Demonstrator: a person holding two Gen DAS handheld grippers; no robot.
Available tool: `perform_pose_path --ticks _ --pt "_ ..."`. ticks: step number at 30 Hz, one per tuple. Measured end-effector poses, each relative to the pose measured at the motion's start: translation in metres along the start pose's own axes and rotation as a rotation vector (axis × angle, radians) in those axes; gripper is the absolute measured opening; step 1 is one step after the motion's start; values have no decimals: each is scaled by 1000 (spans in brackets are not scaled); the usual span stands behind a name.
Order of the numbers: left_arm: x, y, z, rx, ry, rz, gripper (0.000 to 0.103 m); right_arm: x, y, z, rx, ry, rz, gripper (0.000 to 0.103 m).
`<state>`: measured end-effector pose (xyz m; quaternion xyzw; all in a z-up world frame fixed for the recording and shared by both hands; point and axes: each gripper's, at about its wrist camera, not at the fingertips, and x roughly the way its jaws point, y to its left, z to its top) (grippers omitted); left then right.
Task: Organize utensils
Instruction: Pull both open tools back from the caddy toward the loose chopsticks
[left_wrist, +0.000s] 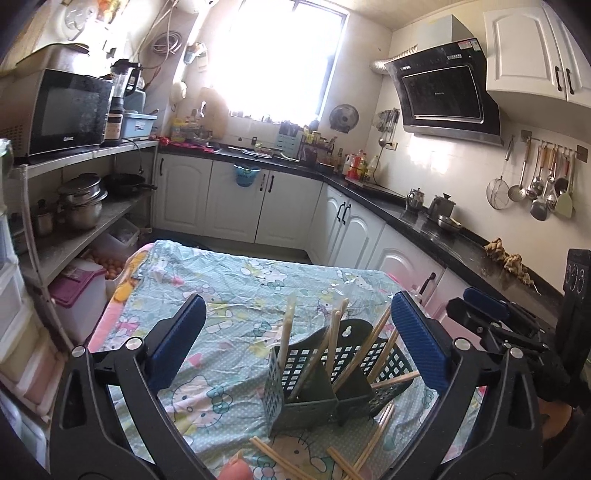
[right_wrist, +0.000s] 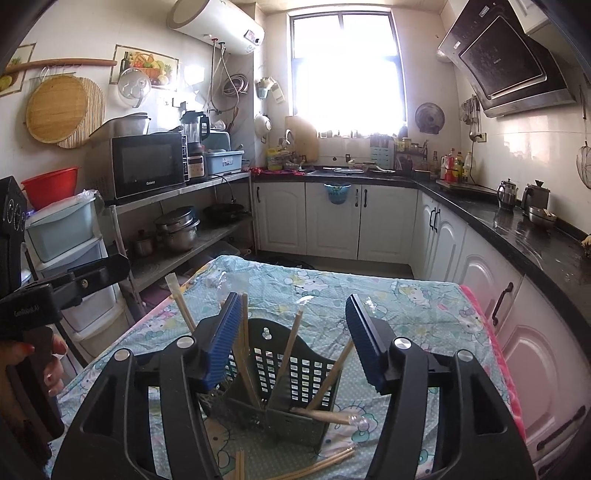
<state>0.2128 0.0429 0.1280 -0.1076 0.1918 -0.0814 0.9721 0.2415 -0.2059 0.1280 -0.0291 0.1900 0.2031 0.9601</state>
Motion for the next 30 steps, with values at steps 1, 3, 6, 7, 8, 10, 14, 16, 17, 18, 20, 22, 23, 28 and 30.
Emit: perform_pose_path --ticks 1,3,6,7,8,10,14,16,17,18,20,22,23,28,30 --pt "-2 1 0 -3 -1 1 93 -3 0 0 0 -1 -1 57" --pt "-5 2 -2 -7 -1 2 93 -7 -1 -1 3 -3 1 57" --pt "-10 3 -5 -14 -1 3 93 -14 0 -2 4 -4 5 57" --pt "-11 3 -6 -15 0 2 93 -15 1 -3 3 -5 5 57" --pt "-13 3 -7 -15 0 1 93 -18 2 -3 2 -5 9 57" --pt "-17 2 -9 -8 2 1 93 -23 3 -6 -4 -1 12 57" --pt "-22 1 -14 -2 10 -3 93 -30 6 -11 -11 10 17 58" --pt "-25 1 -17 -4 15 -6 93 -32 8 -14 -14 14 17 59" --pt "-26 1 -19 -6 19 -9 93 -34 8 -16 -15 17 19 59" --pt "-27 1 -21 -6 21 -10 93 -35 9 -19 -14 22 21 60" --pt "-29 0 -24 -5 24 -10 93 -37 10 -23 -17 29 23 60" --pt "-31 0 -28 -4 32 -10 93 -38 11 -26 -18 37 22 60" --pt "-31 0 -29 -4 34 -9 93 -39 11 -29 -17 42 23 60" --pt "-34 3 -36 -14 46 -6 93 -40 13 -39 -16 66 21 60" --pt "-35 4 -39 -17 51 -4 93 -41 13 -44 -16 78 23 60"
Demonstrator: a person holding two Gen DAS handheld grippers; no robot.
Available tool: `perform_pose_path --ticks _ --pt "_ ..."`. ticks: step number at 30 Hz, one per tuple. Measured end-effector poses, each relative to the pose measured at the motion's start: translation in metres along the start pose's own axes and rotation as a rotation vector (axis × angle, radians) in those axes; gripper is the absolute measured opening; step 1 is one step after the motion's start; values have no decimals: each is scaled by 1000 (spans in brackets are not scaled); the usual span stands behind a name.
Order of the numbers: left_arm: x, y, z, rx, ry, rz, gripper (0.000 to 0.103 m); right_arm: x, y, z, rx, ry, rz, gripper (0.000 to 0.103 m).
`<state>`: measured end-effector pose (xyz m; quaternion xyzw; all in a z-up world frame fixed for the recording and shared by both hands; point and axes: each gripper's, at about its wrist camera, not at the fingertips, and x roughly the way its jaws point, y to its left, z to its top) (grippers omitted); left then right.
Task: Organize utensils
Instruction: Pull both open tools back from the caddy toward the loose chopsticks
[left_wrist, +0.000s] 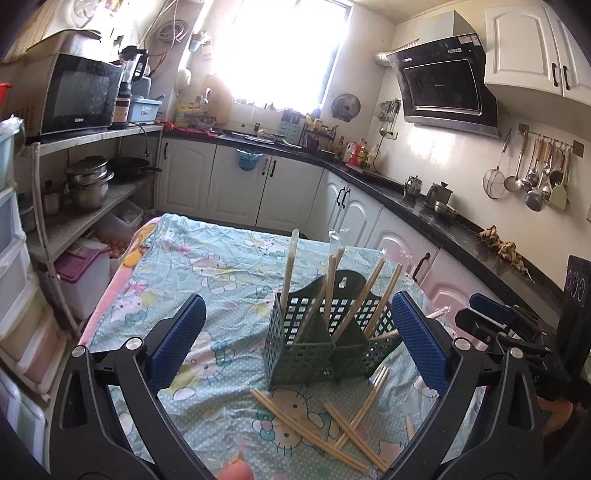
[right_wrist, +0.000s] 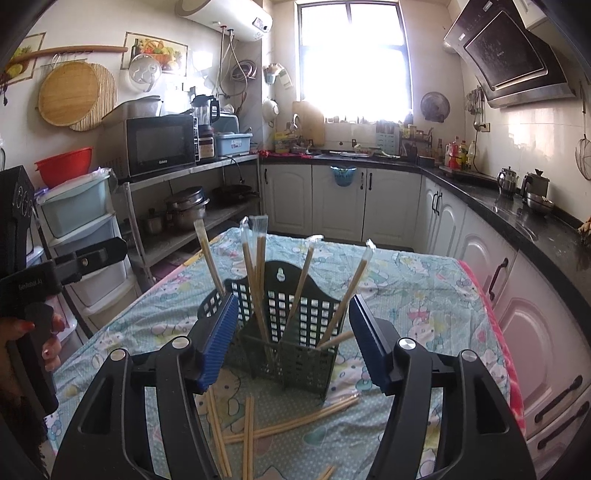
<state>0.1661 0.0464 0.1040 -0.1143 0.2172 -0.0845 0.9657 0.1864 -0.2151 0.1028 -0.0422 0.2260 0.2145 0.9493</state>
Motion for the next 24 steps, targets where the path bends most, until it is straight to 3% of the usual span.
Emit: perform_pose_path --ticks 24 --pt "10 13 -45 -26 109 36 93 6 -8 -48 2 117 -21 60"
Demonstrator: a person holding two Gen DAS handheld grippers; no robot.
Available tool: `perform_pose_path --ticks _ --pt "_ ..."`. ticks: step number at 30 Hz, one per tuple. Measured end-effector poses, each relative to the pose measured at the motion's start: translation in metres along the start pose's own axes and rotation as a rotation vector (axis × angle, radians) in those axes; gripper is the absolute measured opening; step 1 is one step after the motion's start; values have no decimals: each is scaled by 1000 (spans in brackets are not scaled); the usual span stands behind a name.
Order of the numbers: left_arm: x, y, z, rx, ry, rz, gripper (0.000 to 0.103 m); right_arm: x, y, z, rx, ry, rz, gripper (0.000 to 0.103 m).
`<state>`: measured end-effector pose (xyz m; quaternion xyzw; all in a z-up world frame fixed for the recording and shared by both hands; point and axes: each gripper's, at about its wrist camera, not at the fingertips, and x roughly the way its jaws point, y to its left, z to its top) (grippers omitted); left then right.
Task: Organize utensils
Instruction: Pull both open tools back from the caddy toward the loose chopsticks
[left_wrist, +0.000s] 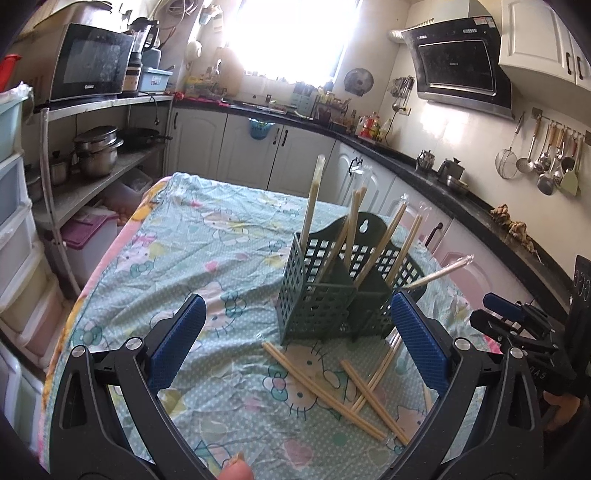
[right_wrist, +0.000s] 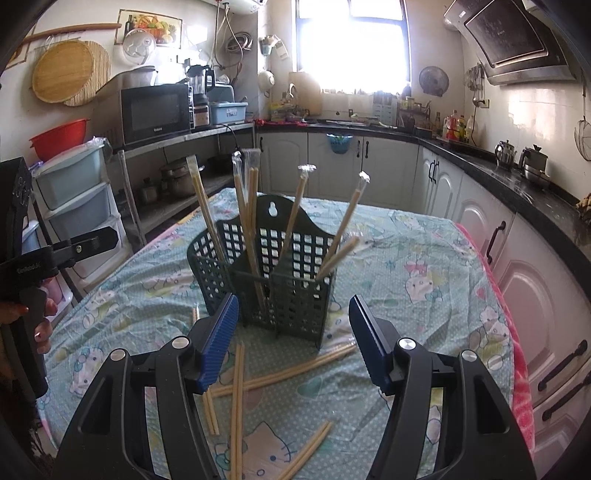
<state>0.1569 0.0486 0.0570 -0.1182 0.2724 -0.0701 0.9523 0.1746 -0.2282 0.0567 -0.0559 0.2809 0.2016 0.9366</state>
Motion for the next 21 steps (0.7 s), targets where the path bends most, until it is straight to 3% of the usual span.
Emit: perform_pose_path --ticks 14,21 --pt "29 2 -28 0 101 17 93 22 -17 -24 26 75 -50 60" --pt "56 -1 -43 12 188 16 93 43 -28 -32 61 128 -73 60"
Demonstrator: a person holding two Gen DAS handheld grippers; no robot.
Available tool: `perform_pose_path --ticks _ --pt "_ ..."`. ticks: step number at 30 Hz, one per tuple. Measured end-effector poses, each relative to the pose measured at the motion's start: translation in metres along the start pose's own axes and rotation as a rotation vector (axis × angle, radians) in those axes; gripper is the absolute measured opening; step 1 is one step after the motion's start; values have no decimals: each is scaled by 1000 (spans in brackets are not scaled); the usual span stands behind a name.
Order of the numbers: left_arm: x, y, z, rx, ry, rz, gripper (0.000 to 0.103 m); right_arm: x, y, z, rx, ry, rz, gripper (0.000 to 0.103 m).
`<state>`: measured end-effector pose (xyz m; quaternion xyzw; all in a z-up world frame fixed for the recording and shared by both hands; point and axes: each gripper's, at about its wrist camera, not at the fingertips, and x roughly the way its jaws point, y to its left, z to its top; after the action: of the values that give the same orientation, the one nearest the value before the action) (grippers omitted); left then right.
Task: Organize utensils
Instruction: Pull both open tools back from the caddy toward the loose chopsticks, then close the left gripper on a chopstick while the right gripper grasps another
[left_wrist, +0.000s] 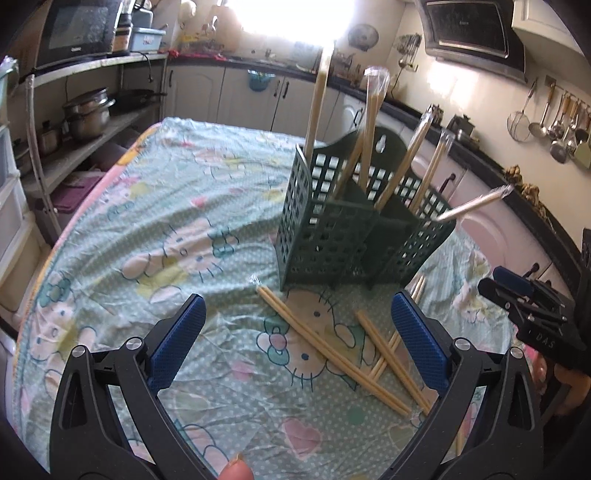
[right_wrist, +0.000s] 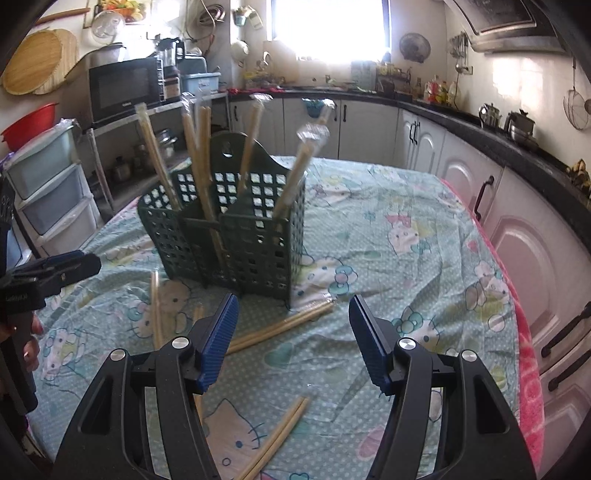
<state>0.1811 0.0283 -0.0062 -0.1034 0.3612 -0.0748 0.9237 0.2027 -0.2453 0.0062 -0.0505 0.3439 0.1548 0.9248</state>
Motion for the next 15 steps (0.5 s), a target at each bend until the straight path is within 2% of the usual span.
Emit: perform_pose_path --ticks 10,11,13,15 --pt "41 13 -1 -52 96 26 92 43 -21 -1 114 93 7 60" --pt "47 14 -1 -65 113 17 91 49 -24 -1 129 106 0 60" --pt "56 17 -1 -92 143 18 79 60 -27 -1 151 126 -5 60" --pt "63 19 -1 -119 166 15 75 71 -30 -1 169 151 -21 60"
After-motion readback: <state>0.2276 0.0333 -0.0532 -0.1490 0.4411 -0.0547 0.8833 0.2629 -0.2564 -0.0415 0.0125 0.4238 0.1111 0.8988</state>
